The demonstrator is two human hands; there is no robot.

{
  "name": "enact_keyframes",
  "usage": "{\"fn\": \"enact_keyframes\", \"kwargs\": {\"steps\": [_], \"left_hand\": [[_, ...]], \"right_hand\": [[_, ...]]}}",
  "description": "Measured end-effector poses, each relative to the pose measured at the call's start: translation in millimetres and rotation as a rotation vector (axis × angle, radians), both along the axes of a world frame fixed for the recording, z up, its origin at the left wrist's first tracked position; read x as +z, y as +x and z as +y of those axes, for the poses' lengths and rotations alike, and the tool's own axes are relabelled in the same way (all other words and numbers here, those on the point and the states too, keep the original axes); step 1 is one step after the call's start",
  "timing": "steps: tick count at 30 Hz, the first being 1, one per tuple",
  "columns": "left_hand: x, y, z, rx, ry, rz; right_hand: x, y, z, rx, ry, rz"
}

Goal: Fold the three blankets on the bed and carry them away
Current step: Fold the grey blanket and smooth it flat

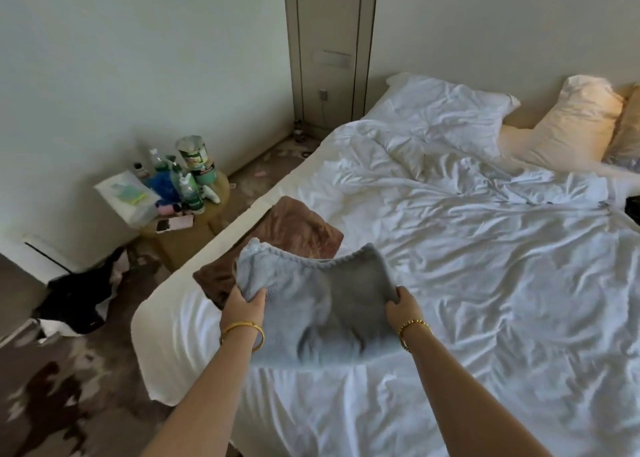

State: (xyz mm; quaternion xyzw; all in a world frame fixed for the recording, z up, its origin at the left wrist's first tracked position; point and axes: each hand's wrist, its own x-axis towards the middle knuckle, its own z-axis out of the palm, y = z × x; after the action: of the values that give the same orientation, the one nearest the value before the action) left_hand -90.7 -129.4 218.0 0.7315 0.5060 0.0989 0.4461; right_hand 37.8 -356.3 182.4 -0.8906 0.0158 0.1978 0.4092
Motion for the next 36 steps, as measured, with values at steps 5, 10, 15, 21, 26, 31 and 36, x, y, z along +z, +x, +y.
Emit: {"fn": "enact_keyframes", "kwargs": {"steps": [5,10,15,21,26,31,36], "left_hand": [[-1,-24,71,0.069,-0.032,-0.003],[-1,-17,115,0.102,-0.088,-0.052],[-9,15,147,0.187,-0.095,-0.107],[-38,72,170,0.421,-0.285,-0.124],[-91,92,172,0.415,-0.596,0.004],[-95,93,182,0.191,0.019,0.347],[-100,143,191,-0.695,0.598,0.278]], "right_hand": [[11,-12,86,-0.007,-0.243,-0.071],[25,0,133,-0.011,-0.397,-0.131],[33,48,178,0.001,-0.457,-0.203],[35,143,254,0.058,-0.454,-0.431],[-6,186,297,0.086,-0.5,-0.325],[-64,131,302,0.17,-0.417,-0.254],[-111,47,308,0.24,-0.34,-0.075]]}}
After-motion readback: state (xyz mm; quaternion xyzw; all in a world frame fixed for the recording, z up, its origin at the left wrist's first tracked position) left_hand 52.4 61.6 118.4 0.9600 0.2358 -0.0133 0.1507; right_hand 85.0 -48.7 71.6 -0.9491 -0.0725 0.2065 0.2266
